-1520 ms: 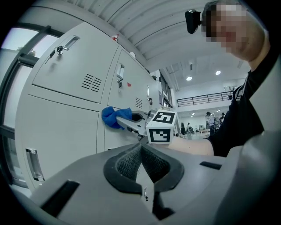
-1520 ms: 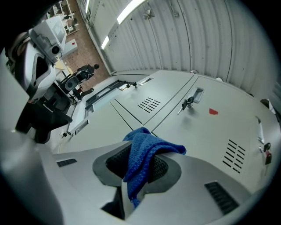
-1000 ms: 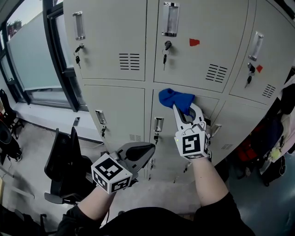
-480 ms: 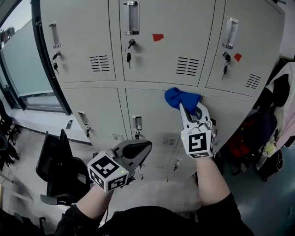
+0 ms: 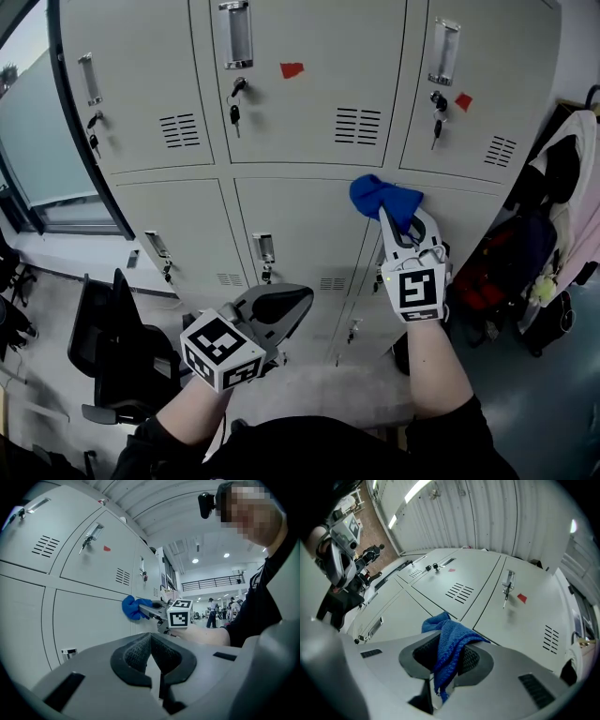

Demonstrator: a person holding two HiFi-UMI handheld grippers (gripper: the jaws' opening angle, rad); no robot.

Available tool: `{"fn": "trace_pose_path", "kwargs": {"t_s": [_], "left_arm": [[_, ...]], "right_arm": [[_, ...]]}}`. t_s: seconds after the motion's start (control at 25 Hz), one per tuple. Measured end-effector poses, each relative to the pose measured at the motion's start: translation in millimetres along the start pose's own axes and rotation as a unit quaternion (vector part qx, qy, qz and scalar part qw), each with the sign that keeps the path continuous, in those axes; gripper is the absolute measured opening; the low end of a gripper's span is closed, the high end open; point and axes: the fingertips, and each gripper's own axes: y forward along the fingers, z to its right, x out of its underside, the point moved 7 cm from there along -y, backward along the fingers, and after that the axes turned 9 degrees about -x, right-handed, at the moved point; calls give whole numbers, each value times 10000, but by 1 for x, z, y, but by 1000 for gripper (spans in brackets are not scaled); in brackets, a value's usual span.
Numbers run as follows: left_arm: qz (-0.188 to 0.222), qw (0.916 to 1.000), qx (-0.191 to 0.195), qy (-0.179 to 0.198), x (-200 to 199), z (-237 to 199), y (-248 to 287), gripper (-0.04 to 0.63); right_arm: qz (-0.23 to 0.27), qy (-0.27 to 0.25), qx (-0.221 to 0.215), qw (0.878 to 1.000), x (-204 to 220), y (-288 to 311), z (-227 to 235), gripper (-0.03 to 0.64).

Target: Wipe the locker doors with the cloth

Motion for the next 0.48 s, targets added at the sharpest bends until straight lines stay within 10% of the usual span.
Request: {"fn": "trace_pose_path", "kwargs": {"t_s": [0.48], "left_arm": [[35,9996,273,35,8,-83,-85,8]], "right_arm": [[309,-365,-967,9942,-104,74,-151,64]]}}
